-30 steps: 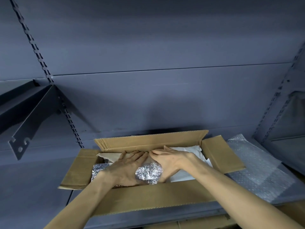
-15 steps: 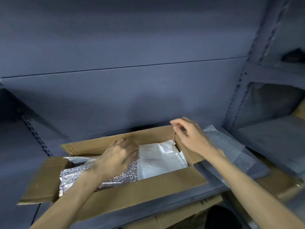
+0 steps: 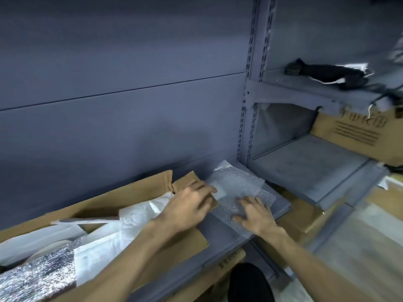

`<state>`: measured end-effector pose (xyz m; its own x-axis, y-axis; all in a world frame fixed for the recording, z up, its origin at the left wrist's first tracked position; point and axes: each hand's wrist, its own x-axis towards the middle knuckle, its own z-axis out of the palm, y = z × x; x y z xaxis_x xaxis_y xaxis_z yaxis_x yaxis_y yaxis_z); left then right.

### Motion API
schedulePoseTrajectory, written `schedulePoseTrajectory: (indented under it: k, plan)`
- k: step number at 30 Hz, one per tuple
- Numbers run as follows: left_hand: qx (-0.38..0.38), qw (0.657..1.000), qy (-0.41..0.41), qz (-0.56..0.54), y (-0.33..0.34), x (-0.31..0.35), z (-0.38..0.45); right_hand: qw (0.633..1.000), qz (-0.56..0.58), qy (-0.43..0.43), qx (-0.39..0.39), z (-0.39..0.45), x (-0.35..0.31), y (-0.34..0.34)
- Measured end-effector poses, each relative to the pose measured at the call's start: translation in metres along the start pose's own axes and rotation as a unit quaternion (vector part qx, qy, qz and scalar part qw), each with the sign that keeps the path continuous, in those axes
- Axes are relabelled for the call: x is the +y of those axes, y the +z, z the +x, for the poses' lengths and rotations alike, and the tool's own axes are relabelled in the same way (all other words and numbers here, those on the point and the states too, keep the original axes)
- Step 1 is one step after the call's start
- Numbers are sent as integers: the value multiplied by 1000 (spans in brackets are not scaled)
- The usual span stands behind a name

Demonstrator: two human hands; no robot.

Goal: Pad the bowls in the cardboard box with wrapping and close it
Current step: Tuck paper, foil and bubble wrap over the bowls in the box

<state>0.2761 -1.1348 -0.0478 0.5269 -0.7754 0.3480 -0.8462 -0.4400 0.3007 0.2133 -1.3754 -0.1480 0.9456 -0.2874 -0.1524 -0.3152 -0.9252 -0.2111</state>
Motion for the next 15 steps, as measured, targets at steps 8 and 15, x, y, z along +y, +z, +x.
schedulePoseTrajectory:
  k: [8, 15]
  plan:
    - [-19, 992, -105, 67, 25, -7, 52, 977, 118, 58, 165, 2, 10, -6]
    - [-293, 920, -203, 165, 60, -23, 93, 959, 188, 40, 210, -1, 10, 7]
